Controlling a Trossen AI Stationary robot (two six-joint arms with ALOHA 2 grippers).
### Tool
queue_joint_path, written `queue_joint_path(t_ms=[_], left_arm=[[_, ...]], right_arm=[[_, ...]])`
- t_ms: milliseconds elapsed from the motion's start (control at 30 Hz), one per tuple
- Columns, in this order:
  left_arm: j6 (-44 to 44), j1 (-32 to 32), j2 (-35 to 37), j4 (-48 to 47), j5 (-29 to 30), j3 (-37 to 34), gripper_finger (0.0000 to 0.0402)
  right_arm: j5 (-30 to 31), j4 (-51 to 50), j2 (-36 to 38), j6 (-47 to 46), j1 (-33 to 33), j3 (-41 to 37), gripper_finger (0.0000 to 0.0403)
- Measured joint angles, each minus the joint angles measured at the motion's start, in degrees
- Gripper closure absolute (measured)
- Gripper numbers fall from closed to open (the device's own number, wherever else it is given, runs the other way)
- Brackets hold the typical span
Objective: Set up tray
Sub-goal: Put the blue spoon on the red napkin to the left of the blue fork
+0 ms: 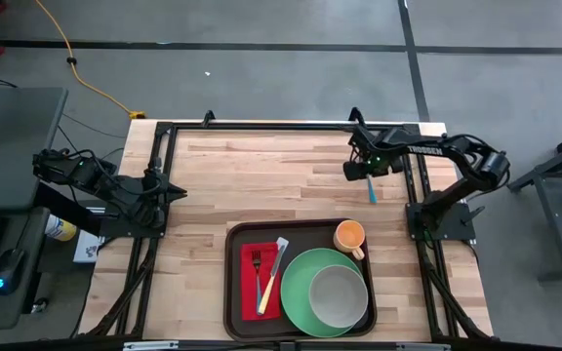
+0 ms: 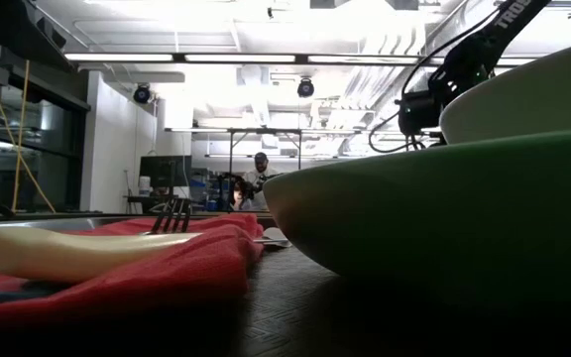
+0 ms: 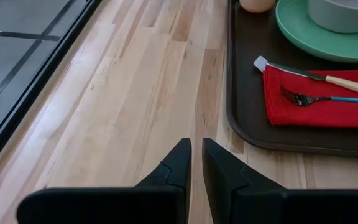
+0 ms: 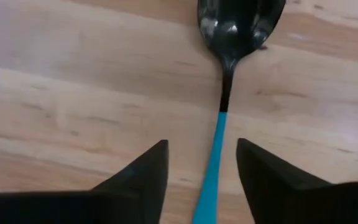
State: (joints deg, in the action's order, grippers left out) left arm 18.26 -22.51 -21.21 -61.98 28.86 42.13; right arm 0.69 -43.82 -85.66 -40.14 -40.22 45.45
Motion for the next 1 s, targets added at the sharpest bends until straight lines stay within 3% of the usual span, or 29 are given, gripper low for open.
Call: queue_joint_path(t_ms=[267, 733, 1000], left_arm=[[0.00, 0.01, 0.00, -0.13, -0.13, 0.00, 0.0334], [0.02, -0.01, 0.00, -1.27, -0.33, 0.00, 0.0334], [0.04, 0.01, 0.00, -1.22, -0.35, 0.00, 0.0334]], right_arm=[[0.96, 2.08, -0.08, 0.13, -3.57, 0.00, 0.0184], [-0.87, 2.28, -7.12, 2.72, -5.19, 0.33, 0.0210], [-0.04, 3.13, -7.51, 2.01, -5.13, 0.12, 0.0230]])
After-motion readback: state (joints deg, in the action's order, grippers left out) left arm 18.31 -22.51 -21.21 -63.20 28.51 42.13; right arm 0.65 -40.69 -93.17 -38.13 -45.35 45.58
